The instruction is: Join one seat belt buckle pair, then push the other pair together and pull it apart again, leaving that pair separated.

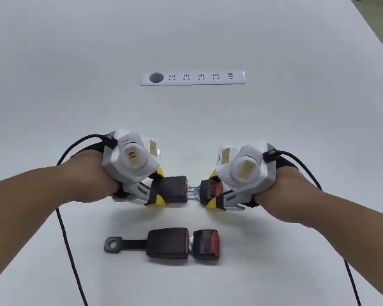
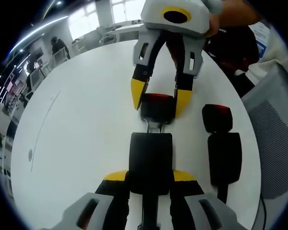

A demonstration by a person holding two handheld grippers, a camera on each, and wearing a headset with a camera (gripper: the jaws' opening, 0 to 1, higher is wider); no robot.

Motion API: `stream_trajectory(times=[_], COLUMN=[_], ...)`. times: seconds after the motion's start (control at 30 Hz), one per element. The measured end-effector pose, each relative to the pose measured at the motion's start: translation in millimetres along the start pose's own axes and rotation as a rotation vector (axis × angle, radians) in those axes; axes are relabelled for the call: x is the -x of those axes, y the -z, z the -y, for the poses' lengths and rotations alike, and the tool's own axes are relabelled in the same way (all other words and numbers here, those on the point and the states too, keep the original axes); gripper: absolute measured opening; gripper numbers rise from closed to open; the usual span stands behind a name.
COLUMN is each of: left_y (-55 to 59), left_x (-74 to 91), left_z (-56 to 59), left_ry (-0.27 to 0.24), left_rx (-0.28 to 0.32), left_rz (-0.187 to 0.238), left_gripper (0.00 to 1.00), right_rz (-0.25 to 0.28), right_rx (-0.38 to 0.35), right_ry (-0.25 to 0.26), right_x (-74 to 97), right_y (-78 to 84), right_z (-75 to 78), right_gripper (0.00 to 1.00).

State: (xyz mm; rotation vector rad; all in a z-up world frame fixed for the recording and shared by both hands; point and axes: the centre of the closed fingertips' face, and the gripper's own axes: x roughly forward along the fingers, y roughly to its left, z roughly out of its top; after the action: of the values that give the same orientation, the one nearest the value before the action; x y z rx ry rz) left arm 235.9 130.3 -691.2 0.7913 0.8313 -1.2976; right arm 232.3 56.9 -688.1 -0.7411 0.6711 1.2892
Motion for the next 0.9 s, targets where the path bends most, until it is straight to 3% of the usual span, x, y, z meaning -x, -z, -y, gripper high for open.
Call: stream_trajectory(times=[0.13, 0.57, 0.9], left_y=[-0.3, -3.4, -6.4], left_x=[-0.1, 2.1, 3.7], left_z=[0.8, 3.0, 4.8], left_ry=[0.008, 0.013, 0.018], left_rx=[-0.020, -0.020, -0.022], left_rz=[0.003, 0.019, 0.029], left_gripper=[0.32, 0.31, 0.31], right_rz=[0.028, 0.053, 0.046], right_rx=[-0.022, -0.029, -0.025], right_ry=[-0.028, -0.034, -0.039], right_x=[-0.6, -6.5, -6.1], right_y=[-0.3, -6.9, -7.3], right_z=[0.1, 1.0, 1.4], right_gripper=[0.32, 0.31, 0.31])
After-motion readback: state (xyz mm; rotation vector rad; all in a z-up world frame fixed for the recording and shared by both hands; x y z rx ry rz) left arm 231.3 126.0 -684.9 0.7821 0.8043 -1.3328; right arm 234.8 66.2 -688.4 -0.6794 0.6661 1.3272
